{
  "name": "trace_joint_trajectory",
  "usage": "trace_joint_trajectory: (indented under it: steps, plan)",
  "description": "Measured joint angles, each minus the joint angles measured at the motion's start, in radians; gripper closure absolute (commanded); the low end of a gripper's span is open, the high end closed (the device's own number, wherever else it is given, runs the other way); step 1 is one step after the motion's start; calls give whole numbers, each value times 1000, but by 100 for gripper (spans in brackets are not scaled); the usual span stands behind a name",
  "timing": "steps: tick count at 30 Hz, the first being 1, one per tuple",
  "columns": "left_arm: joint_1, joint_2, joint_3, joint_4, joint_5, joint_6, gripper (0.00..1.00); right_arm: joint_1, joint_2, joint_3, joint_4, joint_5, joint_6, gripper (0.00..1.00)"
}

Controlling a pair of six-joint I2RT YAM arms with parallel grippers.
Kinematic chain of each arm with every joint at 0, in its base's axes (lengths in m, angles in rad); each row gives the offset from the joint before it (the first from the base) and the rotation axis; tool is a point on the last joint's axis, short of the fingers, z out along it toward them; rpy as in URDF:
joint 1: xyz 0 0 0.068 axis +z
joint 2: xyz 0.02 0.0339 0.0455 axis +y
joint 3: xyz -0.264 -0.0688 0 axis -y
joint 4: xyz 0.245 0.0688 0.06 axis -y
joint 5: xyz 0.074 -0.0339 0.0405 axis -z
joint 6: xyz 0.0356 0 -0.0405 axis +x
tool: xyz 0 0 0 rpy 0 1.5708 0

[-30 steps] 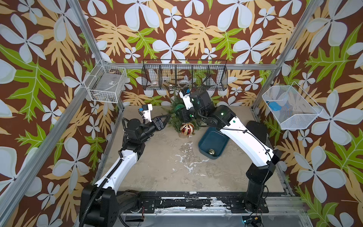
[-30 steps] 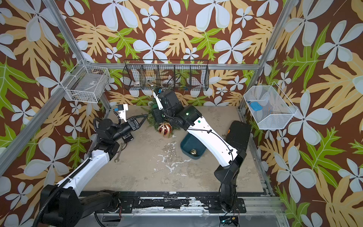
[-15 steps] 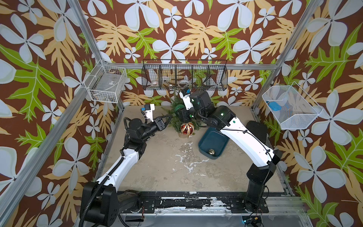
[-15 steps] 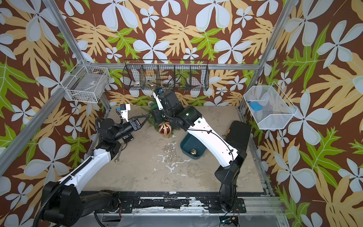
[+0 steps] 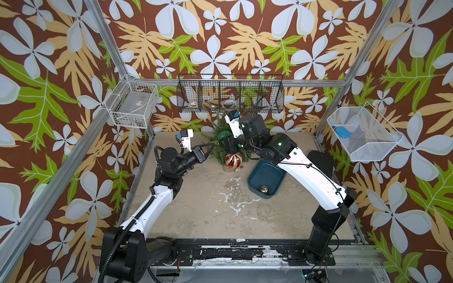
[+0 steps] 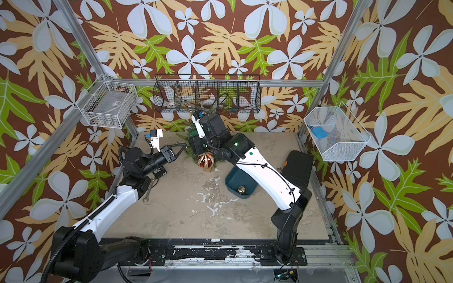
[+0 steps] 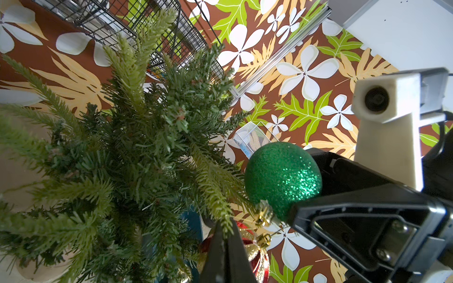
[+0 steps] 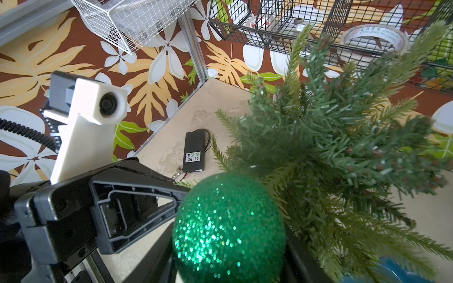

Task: Decorate the small christmas tree with ornaments
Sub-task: Hang an ornament on the christmas tree.

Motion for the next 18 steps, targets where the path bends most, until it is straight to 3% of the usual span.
trace_joint_trajectory:
  steps: [18]
  plan:
    - [0, -6, 24, -35, -4, 26, 100, 0, -96, -85, 77, -70, 8, 31]
